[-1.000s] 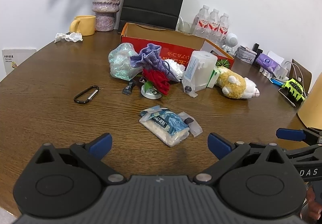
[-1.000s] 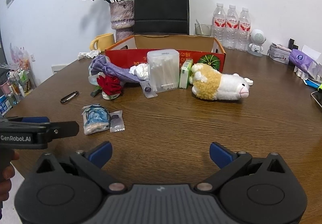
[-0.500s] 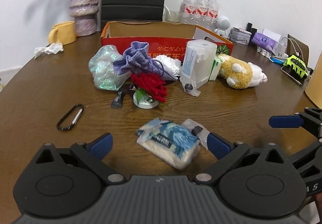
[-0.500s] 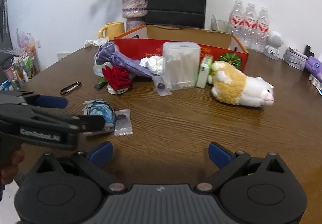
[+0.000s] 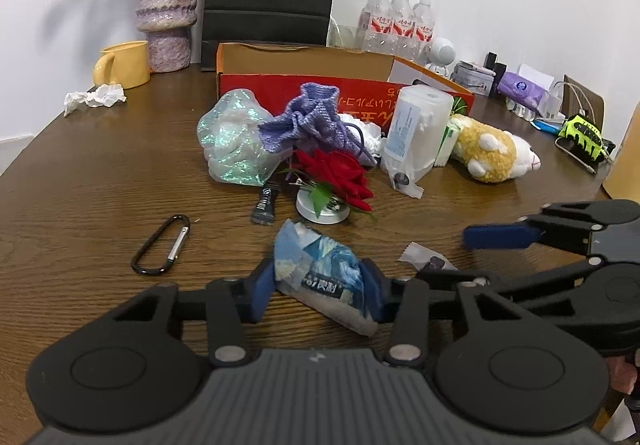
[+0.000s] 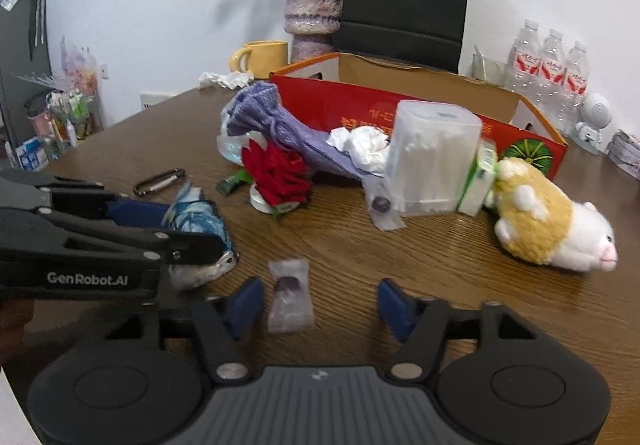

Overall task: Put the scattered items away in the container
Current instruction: 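Grasp the wipe pack with the left tool while the right tool grasps the small clear bag, then carry both items over the box and open both tools to drop them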

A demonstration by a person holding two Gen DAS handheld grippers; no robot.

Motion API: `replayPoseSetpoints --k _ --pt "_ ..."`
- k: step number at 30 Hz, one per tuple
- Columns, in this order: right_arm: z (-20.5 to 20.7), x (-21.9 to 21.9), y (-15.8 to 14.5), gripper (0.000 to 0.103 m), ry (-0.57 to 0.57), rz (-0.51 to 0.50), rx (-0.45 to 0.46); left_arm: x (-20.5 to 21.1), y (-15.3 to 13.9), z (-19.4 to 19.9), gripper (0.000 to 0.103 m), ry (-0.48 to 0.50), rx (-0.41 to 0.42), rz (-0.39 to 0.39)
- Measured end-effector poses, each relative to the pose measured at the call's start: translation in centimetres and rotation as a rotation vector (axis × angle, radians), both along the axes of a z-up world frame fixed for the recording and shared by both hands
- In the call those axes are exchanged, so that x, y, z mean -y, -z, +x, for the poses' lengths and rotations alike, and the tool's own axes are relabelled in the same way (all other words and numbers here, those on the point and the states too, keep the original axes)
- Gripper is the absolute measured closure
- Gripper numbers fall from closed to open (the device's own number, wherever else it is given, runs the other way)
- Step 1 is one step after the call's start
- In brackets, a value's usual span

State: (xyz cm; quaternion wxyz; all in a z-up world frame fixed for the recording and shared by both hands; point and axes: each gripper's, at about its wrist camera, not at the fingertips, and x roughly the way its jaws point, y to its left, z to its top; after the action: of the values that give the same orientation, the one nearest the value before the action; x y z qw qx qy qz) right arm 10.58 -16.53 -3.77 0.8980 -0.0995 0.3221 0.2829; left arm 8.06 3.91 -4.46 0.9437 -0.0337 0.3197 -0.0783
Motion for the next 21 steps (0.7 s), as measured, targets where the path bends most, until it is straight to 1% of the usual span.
replayPoseSetpoints --k 1,2,5,11,16,21 --pt "0.0 0.0 0.0 0.079 -0.008 0.008 -0.001 -0.1 0.0 0.0 0.061 0.001 0.003 -0.002" --pt "-0.1 -0.2 -0.1 0.085 -0.006 -0.001 0.009 -0.2 0.0 -0.1 0.063 0.001 0.006 -0.006" --pt "-0.4 -0.1 -0.1 0.086 -0.013 0.0 0.012 -0.4 0.0 -0.2 0.068 -0.002 0.012 -0.03" --pt "-0.5 0.6 -0.9 0.086 0.01 0.028 0.026 -0.2 -0.7 -0.8 0.068 -0.005 0.049 -0.055" --pt "-0.4 1.8 -2.1 0.086 0.032 0.073 0.045 0.3 -2.1 -1.0 0.068 0.004 0.087 -0.075" --pt "0.6 3.1 -3.9 0.086 0.062 0.128 0.076 0.8 -4.1 -0.1 0.068 0.021 0.127 -0.111"
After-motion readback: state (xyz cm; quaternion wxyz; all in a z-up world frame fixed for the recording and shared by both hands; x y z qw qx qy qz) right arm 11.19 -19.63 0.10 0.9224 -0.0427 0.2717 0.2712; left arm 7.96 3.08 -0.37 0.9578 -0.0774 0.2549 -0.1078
